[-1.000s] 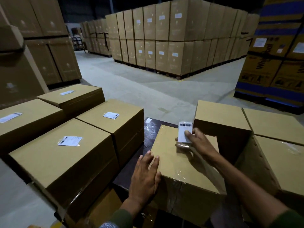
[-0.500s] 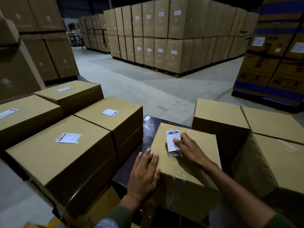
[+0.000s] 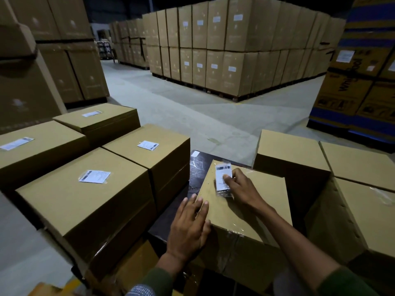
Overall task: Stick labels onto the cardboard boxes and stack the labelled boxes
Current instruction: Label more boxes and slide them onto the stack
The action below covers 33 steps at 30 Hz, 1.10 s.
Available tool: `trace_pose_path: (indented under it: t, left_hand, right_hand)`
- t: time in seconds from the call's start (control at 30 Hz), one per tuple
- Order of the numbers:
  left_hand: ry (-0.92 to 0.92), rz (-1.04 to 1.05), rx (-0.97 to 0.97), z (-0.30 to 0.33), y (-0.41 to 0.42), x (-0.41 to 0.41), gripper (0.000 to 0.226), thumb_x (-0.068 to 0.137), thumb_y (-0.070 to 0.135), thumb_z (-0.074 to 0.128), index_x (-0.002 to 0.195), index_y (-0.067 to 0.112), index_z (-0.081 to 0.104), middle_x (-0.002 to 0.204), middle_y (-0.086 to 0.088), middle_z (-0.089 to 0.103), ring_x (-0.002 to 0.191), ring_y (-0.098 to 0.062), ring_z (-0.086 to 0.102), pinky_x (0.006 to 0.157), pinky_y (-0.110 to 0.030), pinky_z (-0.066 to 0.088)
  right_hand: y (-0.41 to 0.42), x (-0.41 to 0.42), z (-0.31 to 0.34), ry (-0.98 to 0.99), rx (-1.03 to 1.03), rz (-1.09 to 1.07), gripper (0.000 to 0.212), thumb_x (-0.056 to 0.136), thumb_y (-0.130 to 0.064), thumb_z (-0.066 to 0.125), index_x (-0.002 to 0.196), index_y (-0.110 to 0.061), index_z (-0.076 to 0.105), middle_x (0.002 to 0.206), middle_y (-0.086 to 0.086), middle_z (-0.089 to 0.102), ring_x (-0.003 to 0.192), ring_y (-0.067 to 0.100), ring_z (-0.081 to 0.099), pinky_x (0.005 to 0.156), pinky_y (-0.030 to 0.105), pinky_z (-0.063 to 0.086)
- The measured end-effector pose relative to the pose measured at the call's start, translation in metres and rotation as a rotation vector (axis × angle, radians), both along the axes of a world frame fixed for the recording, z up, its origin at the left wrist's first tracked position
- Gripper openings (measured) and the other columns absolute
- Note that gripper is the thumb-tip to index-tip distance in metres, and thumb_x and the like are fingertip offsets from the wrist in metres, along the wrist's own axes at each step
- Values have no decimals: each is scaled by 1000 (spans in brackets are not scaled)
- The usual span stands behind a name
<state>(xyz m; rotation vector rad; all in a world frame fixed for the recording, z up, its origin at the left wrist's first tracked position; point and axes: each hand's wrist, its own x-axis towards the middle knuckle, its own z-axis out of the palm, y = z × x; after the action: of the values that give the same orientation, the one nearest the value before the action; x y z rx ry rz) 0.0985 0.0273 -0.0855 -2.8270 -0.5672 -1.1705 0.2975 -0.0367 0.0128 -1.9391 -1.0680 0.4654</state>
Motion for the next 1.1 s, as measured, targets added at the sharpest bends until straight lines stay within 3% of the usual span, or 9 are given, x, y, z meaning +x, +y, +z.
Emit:
trace_pose_path:
  t: [0.2, 0.4, 0.53, 0.73, 0.9, 1.1]
  left_hand:
    - [27, 0, 18, 4, 0, -3, 48, 102, 37, 39, 135, 8, 57, 137, -14, 56, 136, -27, 44, 110, -49, 37]
    - [76, 19, 14, 5, -3, -5, 49, 105, 36, 31, 137, 9, 56, 140, -13, 54, 137, -26, 44, 109, -49, 38]
    - [115, 44, 16, 7, -5, -7, 49, 105, 37, 29, 137, 10, 55, 141, -13, 54, 137, -25, 44, 112, -46, 33]
    - [144, 58, 25, 11, -7, -10, 49, 106, 37, 27, 137, 11, 55, 142, -11, 54, 137, -24, 43, 113, -47, 31]
    - [179, 90, 34, 15, -13, -10, 49, 105, 36, 29, 136, 9, 56, 141, -12, 54, 137, -26, 44, 111, -49, 32]
    - [329, 180, 28, 28, -21, -13, 55, 105, 41, 22, 137, 11, 54, 144, -11, 52, 140, -26, 39, 111, -48, 27]
  right_hand:
    - [-28, 16, -6, -17, -20, 5, 25, 100, -39, 50, 94, -16, 53, 93, 3, 69, 84, 19, 66, 74, 38, 50]
    - [-17, 37, -2, -7, 5, -118, 22, 100, -32, 51, 103, -11, 56, 103, 6, 66, 95, 26, 62, 77, 36, 46]
    - [0, 17, -1, -9, 5, -47, 22, 100, -33, 50, 102, -12, 54, 103, 6, 66, 95, 26, 62, 80, 37, 46]
    - [-19, 7, -4, -13, -22, 77, 24, 100, -35, 51, 92, -12, 50, 90, 2, 67, 81, 18, 62, 68, 33, 43]
    - [-44, 44, -9, -20, 4, -4, 22, 100, -34, 51, 102, -13, 56, 100, 5, 69, 90, 24, 64, 77, 38, 47]
    - [-12, 35, -7, 46, 41, 11, 21, 100, -34, 51, 109, -15, 55, 110, 5, 66, 99, 25, 63, 89, 43, 50]
